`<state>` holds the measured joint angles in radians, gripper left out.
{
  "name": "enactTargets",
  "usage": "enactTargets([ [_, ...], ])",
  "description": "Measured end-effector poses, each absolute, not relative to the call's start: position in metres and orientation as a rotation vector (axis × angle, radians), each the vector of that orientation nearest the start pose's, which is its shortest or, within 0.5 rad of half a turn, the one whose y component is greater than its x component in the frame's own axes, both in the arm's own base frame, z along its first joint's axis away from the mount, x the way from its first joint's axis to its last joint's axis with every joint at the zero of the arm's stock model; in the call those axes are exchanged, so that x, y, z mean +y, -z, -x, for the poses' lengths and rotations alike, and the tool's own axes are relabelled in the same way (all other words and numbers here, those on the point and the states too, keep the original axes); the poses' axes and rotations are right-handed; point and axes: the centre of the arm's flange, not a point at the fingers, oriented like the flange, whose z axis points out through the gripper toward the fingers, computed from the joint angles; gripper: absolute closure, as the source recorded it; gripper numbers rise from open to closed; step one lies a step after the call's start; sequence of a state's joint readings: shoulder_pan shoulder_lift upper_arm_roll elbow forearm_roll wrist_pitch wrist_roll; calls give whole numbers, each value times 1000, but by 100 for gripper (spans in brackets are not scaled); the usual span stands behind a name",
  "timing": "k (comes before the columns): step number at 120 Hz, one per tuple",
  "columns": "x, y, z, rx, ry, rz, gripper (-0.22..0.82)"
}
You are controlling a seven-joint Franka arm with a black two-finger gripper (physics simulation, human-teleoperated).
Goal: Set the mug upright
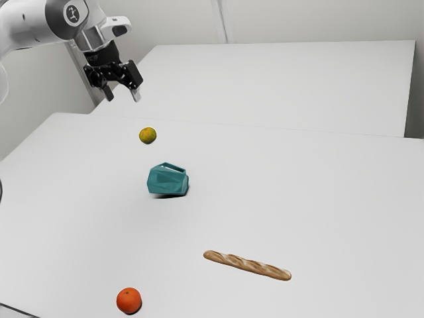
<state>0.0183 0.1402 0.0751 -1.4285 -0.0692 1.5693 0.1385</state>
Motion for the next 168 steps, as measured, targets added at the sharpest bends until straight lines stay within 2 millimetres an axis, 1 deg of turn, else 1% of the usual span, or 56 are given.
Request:
enactTargets([
  [33,45,-611,-595,72,4,3200,0],
  [48,45,-603,-593,68,-23,3207,0],
  [57,47,-605,-589,60,-16,3220,0],
  [61,51,-606,-588,44,-11,3238,0],
  [65,59,-604,-586,16,-13,3264,0],
  [75,86,-591,-582,-70,-29,3352,0],
  [83,107,-578,-580,-129,-40,3422,0],
  [93,122,-561,-584,-152,-43,3508,0],
  [104,131,-530,-596,-142,-65,3600,0],
  [113,148,-502,-603,-160,-73,3674,0],
  [121,160,-481,-607,-161,-71,3722,0],
  [127,163,-464,-609,-152,-85,3758,0],
  [136,168,-433,-603,-179,-102,3827,0],
  [142,170,-414,-604,-189,-97,3862,0],
  [156,181,-382,-603,-205,-57,3920,0],
  [163,182,-363,-597,-241,-54,3955,0],
  [168,183,-353,-593,-265,-34,3974,0],
])
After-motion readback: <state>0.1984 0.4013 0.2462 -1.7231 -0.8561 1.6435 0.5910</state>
